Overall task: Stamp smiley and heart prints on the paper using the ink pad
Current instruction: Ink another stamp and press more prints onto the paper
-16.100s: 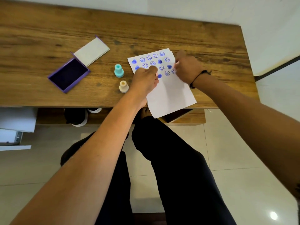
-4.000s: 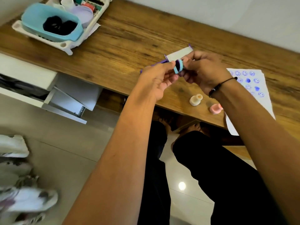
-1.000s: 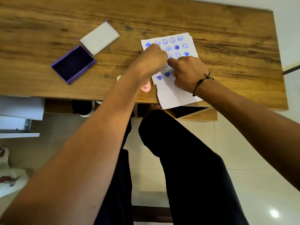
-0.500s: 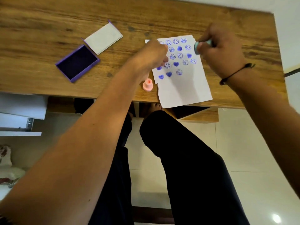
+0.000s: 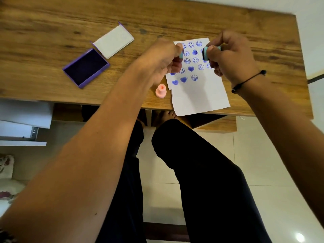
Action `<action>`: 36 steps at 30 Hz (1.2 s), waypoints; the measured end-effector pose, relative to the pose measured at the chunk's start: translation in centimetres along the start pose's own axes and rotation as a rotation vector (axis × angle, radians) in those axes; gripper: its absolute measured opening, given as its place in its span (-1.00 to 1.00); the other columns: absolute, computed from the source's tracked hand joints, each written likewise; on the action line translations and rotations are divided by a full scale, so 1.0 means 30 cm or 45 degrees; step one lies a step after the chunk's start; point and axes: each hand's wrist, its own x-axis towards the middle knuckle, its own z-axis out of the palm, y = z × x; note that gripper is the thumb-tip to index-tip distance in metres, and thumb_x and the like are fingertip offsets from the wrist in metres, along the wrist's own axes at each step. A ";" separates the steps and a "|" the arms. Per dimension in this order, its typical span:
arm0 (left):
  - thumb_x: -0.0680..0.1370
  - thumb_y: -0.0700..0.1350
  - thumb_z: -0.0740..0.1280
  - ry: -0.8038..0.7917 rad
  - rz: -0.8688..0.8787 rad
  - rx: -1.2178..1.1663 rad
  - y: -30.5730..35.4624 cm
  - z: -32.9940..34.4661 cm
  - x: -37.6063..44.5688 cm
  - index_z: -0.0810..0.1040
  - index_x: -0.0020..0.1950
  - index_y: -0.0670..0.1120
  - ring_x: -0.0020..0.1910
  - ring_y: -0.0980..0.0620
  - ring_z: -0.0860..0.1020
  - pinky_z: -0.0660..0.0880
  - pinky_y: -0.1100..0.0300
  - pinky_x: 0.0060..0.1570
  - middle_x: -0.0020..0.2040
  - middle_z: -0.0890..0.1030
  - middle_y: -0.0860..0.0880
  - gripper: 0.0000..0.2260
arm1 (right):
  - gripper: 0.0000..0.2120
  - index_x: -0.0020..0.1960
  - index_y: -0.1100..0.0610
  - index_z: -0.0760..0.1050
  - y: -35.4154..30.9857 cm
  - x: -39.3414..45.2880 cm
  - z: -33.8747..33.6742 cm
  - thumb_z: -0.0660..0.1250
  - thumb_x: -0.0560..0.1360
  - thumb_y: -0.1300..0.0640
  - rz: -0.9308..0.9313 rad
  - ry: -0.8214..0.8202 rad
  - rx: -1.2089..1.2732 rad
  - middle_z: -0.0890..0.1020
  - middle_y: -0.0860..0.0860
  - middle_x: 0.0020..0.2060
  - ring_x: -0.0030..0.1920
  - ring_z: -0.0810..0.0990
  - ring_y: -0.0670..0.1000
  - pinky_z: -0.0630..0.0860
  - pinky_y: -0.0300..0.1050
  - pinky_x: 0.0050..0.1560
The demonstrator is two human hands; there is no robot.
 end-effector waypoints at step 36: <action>0.48 -0.26 0.24 0.485 -0.054 -0.163 -0.080 -0.334 0.023 0.55 -0.02 -0.23 -0.29 0.03 0.49 0.48 0.20 -0.28 -0.22 0.54 -0.11 -0.86 | -0.79 0.10 0.27 0.46 -0.205 0.080 0.425 0.22 0.49 0.24 -0.355 -0.349 -1.044 0.56 0.28 0.12 0.12 0.50 0.27 0.43 0.02 -0.02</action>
